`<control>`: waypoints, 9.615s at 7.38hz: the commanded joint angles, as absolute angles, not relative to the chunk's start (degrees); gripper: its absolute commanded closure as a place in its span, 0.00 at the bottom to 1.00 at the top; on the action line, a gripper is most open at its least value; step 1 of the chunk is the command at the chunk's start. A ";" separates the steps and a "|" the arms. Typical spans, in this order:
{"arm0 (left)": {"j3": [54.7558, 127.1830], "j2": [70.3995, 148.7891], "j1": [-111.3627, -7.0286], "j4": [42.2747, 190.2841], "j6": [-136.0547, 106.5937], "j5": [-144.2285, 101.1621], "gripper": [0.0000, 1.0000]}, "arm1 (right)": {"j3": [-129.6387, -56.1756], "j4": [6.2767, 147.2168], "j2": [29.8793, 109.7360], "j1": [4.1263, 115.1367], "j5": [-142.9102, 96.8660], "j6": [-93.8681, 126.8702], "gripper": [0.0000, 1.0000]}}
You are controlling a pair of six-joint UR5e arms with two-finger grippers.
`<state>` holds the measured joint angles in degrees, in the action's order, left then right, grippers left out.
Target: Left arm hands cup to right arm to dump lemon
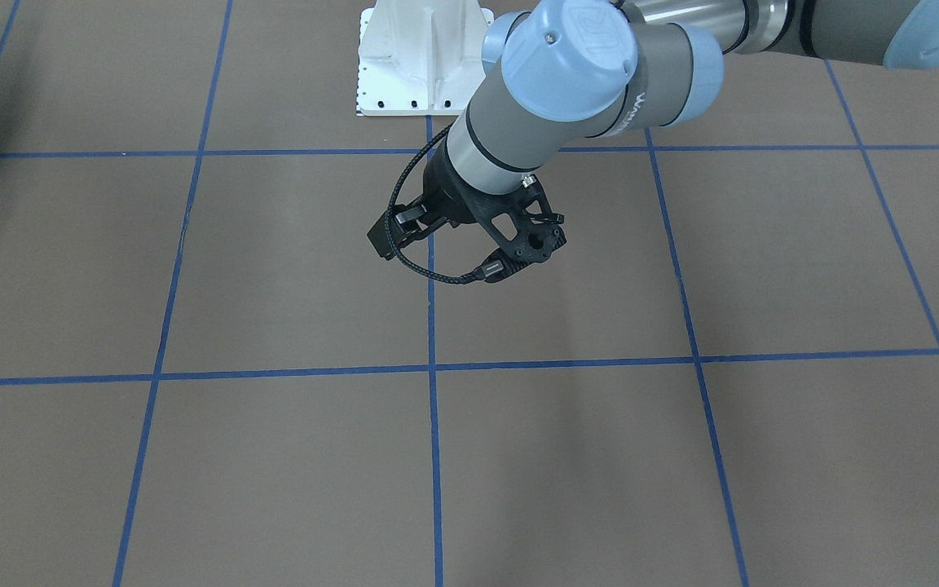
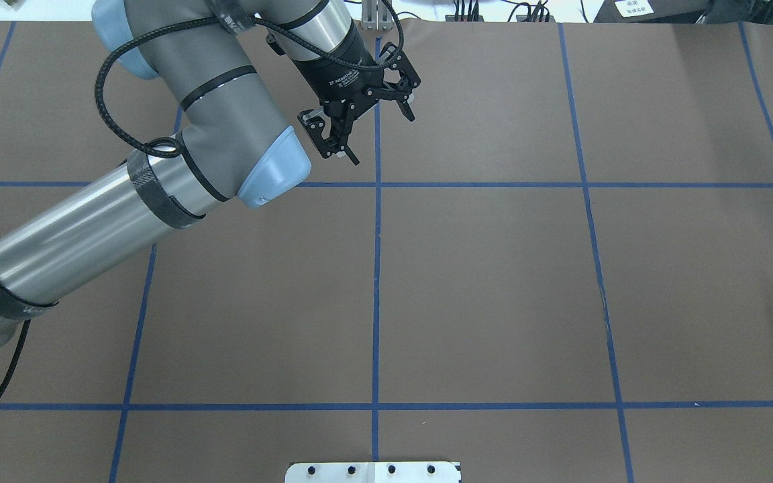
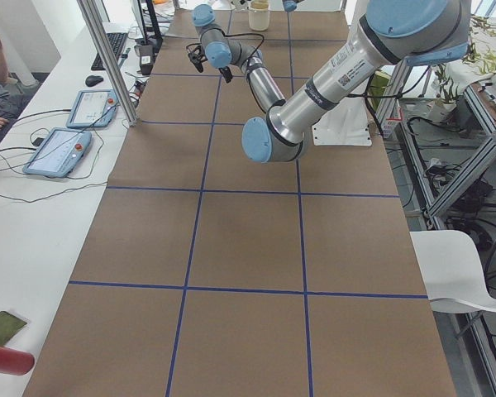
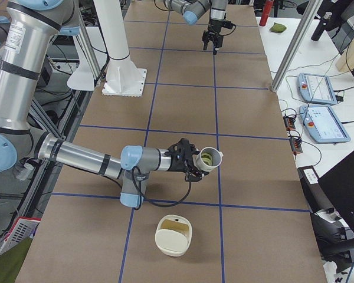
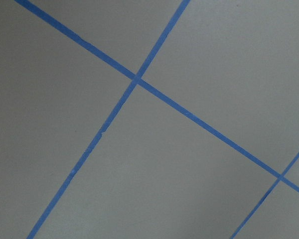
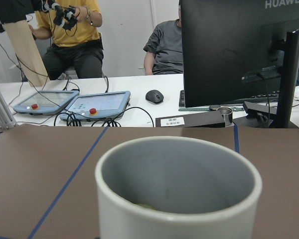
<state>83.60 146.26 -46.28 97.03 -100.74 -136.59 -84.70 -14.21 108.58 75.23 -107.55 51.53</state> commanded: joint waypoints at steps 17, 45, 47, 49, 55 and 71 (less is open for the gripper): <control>83.58 146.87 -49.22 97.03 -98.35 -131.93 0.00 | -53.53 -55.11 104.15 81.30 -107.24 134.52 0.53; 80.69 150.82 -48.52 96.94 -93.34 -126.30 0.00 | -54.23 -60.56 103.18 86.22 -108.89 121.71 0.53; 80.51 150.64 -48.34 97.03 -93.34 -126.39 0.00 | -54.14 -60.56 103.27 86.22 -109.07 111.58 0.53; 80.51 150.56 -48.25 97.21 -93.25 -126.30 0.00 | -54.66 -58.20 103.27 86.31 -113.18 96.32 0.53; 81.03 147.23 -48.16 98.69 -87.91 -125.95 0.00 | -82.65 -16.88 101.79 86.22 -120.13 63.53 0.53; 80.95 143.61 -50.79 104.24 -88.33 -134.62 0.00 | -104.86 55.90 66.82 24.90 -55.65 30.23 0.52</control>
<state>81.01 143.71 -49.78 104.21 -88.32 -131.14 -105.25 54.23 70.42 28.66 -58.99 29.84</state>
